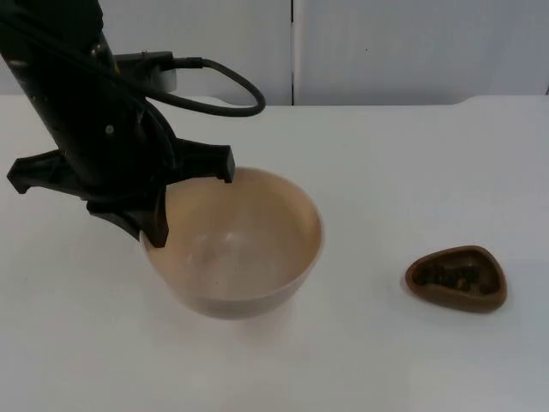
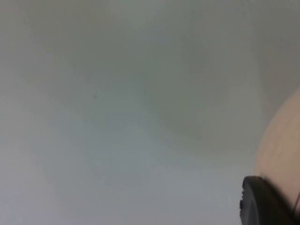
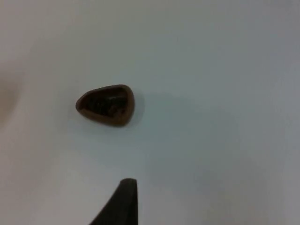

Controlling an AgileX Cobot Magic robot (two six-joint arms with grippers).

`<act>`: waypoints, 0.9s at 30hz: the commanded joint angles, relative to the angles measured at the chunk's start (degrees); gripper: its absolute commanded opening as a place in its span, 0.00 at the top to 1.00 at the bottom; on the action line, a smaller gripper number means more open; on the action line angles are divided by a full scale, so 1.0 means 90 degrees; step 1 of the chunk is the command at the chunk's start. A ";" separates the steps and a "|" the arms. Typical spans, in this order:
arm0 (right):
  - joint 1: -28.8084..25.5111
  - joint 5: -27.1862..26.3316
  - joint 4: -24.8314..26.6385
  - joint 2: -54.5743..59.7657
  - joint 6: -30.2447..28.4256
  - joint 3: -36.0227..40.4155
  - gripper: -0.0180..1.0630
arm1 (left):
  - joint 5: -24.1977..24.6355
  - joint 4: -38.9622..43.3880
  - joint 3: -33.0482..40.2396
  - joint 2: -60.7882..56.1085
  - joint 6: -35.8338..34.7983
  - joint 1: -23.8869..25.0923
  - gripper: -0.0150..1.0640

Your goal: Pick up the bowl with the left hand and pour the coffee beans from the cup into the bowl with the right hand.

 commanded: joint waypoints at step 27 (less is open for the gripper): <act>-0.0040 -0.0823 0.0515 0.5062 -0.0126 -0.2628 0.01 | -0.0049 -0.0024 -0.0031 -0.0081 -0.0075 -0.0029 0.99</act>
